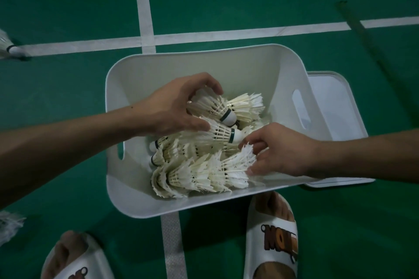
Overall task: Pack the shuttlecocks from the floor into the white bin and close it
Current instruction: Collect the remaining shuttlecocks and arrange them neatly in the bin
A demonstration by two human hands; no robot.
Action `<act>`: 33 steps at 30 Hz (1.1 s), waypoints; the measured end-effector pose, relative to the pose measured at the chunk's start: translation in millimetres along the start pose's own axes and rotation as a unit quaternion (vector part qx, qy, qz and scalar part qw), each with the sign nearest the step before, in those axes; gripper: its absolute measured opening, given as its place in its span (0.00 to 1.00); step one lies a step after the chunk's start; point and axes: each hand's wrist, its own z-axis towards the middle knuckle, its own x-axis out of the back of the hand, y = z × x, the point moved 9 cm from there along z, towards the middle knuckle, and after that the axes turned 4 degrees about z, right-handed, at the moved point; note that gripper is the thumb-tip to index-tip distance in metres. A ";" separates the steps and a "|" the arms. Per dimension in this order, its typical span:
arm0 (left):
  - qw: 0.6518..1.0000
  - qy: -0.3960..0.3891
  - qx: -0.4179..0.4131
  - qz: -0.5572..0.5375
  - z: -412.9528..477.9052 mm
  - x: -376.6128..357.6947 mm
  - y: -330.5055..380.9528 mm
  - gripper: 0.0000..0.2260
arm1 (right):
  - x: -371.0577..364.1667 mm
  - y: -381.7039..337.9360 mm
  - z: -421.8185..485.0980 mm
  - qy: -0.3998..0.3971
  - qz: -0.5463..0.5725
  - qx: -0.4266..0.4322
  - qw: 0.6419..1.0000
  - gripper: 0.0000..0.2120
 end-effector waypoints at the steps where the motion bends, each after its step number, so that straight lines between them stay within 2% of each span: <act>1: 1.000 0.001 -0.001 -0.004 -0.2 0.2 1.7 0.25 | -1.4 1.0 1.0 -0.007 0.006 -0.006 1.000 0.23; 5: 1.000 0.007 0.003 -0.013 -1.4 -0.7 0.8 0.26 | 10.3 0.4 -5.1 -0.076 -0.008 -0.044 0.996 0.39; 7: 1.000 0.017 0.002 -0.019 -2.0 -0.2 0.3 0.26 | 28.8 -7.9 -8.3 -0.071 0.001 -0.047 0.996 0.36; 9: 0.999 0.032 0.004 -0.034 -2.5 2.0 0.4 0.26 | 50.9 -15.9 -6.1 -0.004 0.069 -0.029 0.997 0.28; 12: 0.996 0.058 0.009 -0.065 -1.5 4.4 3.0 0.26 | 60.7 -25.2 0.2 0.071 0.176 0.020 0.982 0.22; 18: 0.991 0.071 0.016 -0.115 1.1 2.0 6.3 0.28 | 41.4 -30.8 13.2 0.095 0.262 0.063 0.958 0.21; 24: 0.987 0.041 0.028 -0.152 1.0 2.1 5.8 0.32 | 49.8 -19.5 14.7 0.082 0.374 0.042 0.923 0.19; 29: 0.992 0.068 0.047 -0.098 7.0 10.4 1.8 0.31 | 67.1 -3.8 13.6 0.124 0.427 0.021 0.895 0.19; 33: 0.994 0.076 0.048 -0.060 9.4 12.2 -2.9 0.30 | 83.6 -0.6 8.9 0.172 0.415 0.032 0.893 0.11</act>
